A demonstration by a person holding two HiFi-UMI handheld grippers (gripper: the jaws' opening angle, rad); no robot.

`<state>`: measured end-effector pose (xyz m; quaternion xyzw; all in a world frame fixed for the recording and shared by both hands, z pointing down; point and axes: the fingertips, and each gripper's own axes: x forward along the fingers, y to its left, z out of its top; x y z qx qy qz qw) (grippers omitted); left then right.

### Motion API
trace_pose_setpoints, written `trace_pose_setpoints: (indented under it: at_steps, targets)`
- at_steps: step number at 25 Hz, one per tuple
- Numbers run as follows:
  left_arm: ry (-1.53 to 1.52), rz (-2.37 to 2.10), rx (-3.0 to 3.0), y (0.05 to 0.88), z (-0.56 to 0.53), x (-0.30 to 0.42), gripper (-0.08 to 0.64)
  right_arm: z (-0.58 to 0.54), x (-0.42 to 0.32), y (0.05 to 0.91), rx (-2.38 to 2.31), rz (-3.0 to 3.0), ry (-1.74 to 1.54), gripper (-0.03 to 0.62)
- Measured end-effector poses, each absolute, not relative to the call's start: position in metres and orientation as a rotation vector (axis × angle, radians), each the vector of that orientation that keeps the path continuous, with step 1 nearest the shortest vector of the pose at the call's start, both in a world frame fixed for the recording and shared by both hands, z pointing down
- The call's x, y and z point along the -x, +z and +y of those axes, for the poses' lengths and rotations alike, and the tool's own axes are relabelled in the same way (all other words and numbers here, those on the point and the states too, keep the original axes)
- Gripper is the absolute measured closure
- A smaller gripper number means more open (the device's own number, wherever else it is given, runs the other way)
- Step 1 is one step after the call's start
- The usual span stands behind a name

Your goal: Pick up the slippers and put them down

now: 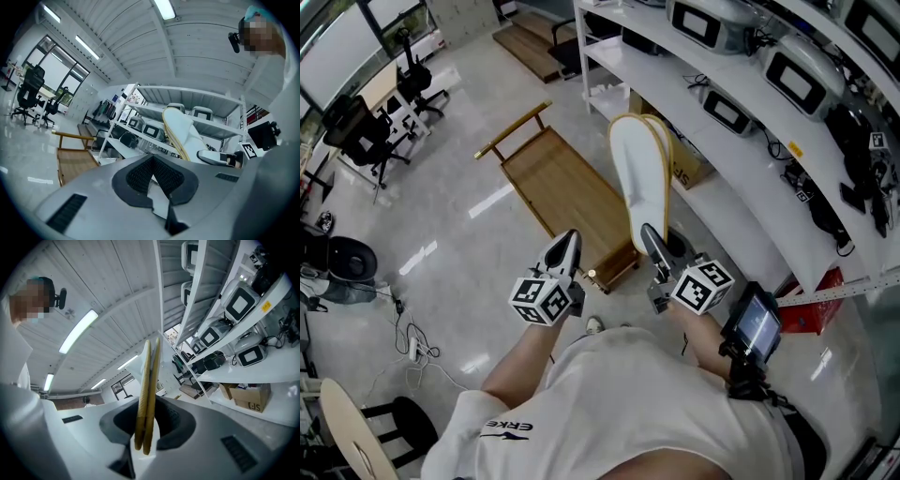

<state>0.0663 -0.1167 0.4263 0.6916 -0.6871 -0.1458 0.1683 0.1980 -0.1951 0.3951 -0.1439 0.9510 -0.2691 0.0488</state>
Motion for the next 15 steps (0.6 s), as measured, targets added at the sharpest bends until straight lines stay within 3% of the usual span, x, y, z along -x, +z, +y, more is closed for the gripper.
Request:
trace_pose_setpoints:
  at_steps: [15]
  targets:
    - [-0.416,-1.939,-2.013,0.4218,-0.1192,-0.0723,0.557,-0.194,-0.1989,0.3959,0.462,2.886,-0.822,0.522]
